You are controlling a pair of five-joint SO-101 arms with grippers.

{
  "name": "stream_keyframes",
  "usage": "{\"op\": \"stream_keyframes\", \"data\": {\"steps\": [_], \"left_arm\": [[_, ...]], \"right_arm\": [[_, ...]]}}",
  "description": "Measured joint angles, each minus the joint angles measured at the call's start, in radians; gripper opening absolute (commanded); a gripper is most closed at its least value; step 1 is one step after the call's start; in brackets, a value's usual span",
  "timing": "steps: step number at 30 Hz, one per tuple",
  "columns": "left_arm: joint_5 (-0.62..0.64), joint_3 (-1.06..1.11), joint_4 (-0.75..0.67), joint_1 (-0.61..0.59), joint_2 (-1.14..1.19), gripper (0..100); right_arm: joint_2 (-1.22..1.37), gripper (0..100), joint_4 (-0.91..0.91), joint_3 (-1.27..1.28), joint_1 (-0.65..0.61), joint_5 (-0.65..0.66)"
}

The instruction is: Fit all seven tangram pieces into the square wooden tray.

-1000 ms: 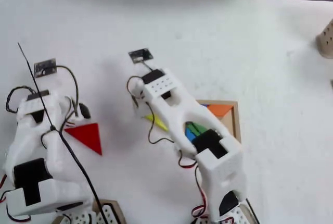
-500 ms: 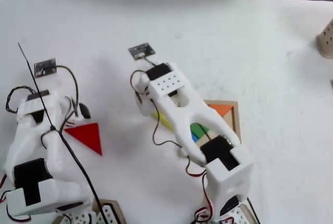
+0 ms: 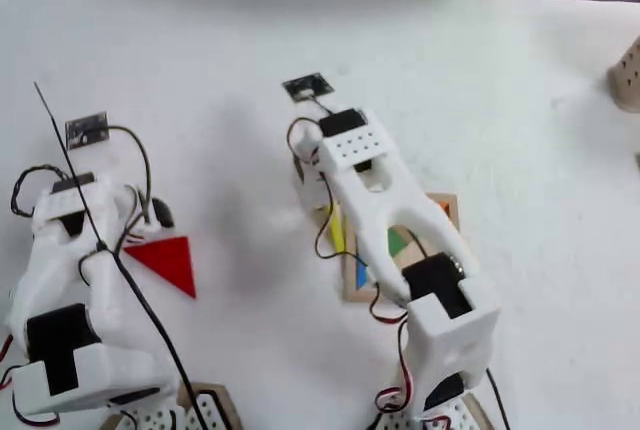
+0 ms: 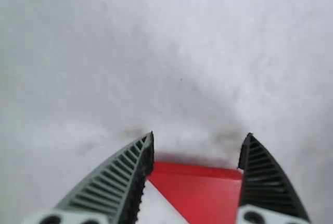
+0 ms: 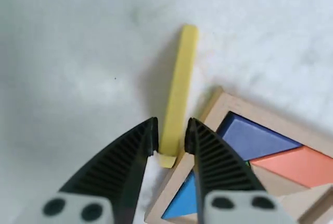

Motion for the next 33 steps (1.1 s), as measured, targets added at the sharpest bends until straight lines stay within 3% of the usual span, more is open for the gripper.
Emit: {"op": "stream_keyframes", "data": {"steps": [6, 9, 18, 27, 33], "left_arm": [[0.000, 0.000, 0.000, 0.000, 0.000, 27], [0.000, 0.000, 0.000, 0.000, 0.000, 27], [0.000, 0.000, 0.000, 0.000, 0.000, 27], [0.000, 0.000, 0.000, 0.000, 0.000, 27], [0.000, 0.000, 0.000, 0.000, 0.000, 27]], "right_arm": [[0.080, 7.9, -0.014, -0.006, 0.000, 0.072], [0.152, 1.1, -0.021, -0.048, 0.000, 0.075], [0.181, 1.9, 0.083, -0.157, 0.003, 0.077], [-0.032, 1.9, 0.279, -0.157, 0.012, 0.091], [-0.275, 1.9, 0.402, -0.089, 0.124, 0.272]]}}
